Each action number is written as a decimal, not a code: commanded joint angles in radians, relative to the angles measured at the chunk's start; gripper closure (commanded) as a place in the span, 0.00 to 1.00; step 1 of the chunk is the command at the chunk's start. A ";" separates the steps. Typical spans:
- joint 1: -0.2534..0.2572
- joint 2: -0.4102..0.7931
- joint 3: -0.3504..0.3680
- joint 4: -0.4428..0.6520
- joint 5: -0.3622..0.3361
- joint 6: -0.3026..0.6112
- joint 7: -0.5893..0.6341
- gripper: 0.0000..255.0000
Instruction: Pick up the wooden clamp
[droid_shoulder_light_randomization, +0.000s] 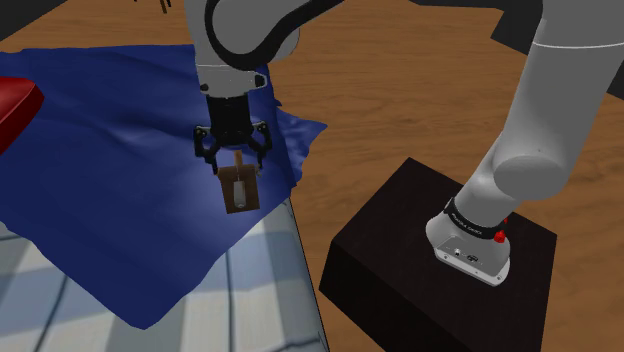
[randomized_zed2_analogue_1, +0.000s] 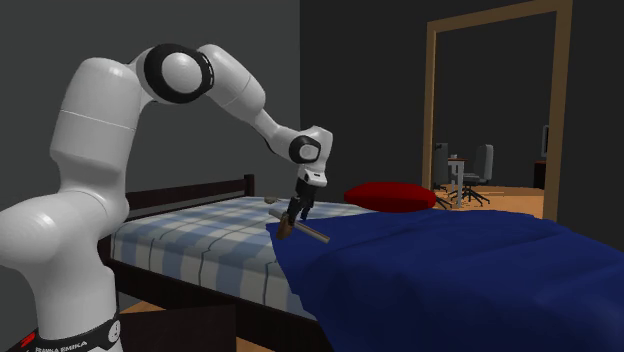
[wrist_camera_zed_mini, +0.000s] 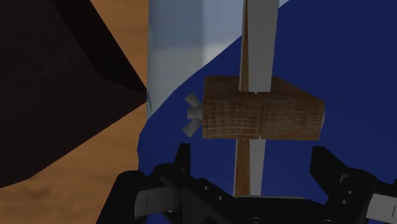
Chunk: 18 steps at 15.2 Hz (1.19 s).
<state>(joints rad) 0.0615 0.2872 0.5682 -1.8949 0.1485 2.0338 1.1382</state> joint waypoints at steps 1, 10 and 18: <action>0.004 0.018 -0.003 -0.007 -0.007 0.023 0.002 0.00; 0.010 0.044 -0.009 -0.024 -0.018 0.063 0.001 1.00; 0.007 0.029 -0.005 -0.016 -0.011 0.042 0.002 1.00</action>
<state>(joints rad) 0.0704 0.3224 0.5621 -1.9146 0.1343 2.0852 1.1406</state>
